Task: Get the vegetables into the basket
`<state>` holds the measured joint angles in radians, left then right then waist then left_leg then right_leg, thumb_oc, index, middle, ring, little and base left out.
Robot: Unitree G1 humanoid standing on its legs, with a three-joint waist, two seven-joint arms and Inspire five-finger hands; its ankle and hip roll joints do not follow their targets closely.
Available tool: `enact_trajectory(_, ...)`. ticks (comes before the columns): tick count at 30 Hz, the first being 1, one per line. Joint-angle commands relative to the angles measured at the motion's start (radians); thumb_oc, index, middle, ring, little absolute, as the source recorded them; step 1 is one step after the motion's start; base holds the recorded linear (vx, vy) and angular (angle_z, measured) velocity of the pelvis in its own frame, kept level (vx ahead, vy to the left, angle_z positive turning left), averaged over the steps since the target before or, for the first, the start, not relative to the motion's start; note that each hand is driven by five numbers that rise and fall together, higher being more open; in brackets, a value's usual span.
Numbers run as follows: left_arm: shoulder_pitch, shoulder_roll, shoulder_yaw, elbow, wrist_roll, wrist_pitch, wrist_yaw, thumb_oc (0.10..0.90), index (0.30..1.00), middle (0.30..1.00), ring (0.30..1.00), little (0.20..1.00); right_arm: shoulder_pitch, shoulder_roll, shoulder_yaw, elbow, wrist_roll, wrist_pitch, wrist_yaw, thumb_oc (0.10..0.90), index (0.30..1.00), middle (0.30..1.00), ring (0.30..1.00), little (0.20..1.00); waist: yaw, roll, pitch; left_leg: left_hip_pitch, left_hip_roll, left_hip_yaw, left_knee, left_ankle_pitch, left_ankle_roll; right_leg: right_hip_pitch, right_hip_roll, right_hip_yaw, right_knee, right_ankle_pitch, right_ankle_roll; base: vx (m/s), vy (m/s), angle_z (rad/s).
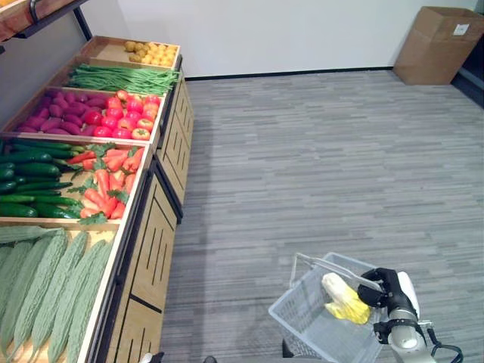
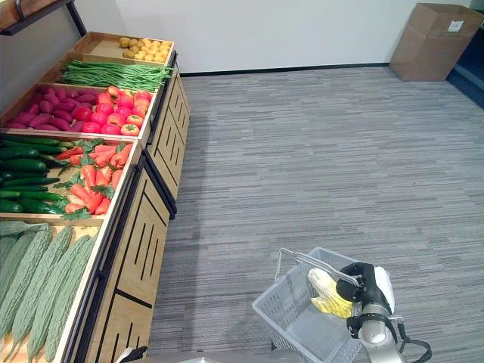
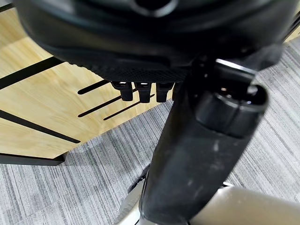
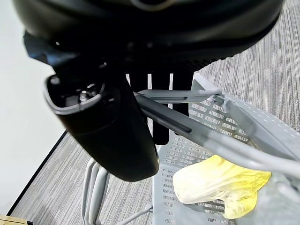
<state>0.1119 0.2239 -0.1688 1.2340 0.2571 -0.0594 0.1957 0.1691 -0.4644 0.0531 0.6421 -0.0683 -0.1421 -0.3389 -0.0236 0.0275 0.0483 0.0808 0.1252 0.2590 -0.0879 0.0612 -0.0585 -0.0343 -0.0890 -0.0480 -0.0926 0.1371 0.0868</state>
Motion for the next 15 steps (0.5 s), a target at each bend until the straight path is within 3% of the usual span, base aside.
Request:
enact_trajectory(1, -0.043, 0.032, -0.02, -0.025, 0.012, -0.018, 0.031, 0.9, 1.0, 1.0, 1.0, 1.0, -0.096, -0.047, -0.037, -0.135, -0.04, -0.096, -0.067, 0.4, 0.3, 0.3, 0.3, 0.3, 0.01, -0.034, 0.016, -0.029, 0.03, -0.066, 0.001, 0.004, -0.059, 0.036, -0.04, -0.052, 0.005, -0.045, 0.072, -0.01, -0.064, 0.02)
enact_trajectory(7, -0.049, 0.025, -0.015, -0.028, -0.01, -0.014, 0.048, 0.9, 1.0, 1.0, 1.0, 1.0, -0.095, -0.056, -0.046, -0.173, -0.073, -0.102, -0.102, 0.4, 0.3, 0.3, 0.3, 0.3, 0.007, -0.022, 0.03, -0.034, 0.05, -0.081, 0.001, 0.017, -0.07, 0.042, -0.02, -0.069, 0.009, -0.061, 0.058, 0.0, -0.083, 0.04)
enact_trajectory(15, -0.066, 0.024, -0.014, -0.015, -0.02, 0.004, 0.077, 0.9, 1.0, 1.0, 1.0, 1.0, -0.094, -0.088, -0.043, -0.252, -0.116, -0.122, -0.129, 0.4, 0.3, 0.3, 0.3, 0.3, 0.005, 0.006, 0.064, -0.044, 0.102, -0.11, 0.001, 0.059, -0.087, 0.007, 0.031, -0.083, 0.118, -0.13, 0.016, 0.0, -0.14, 0.09)
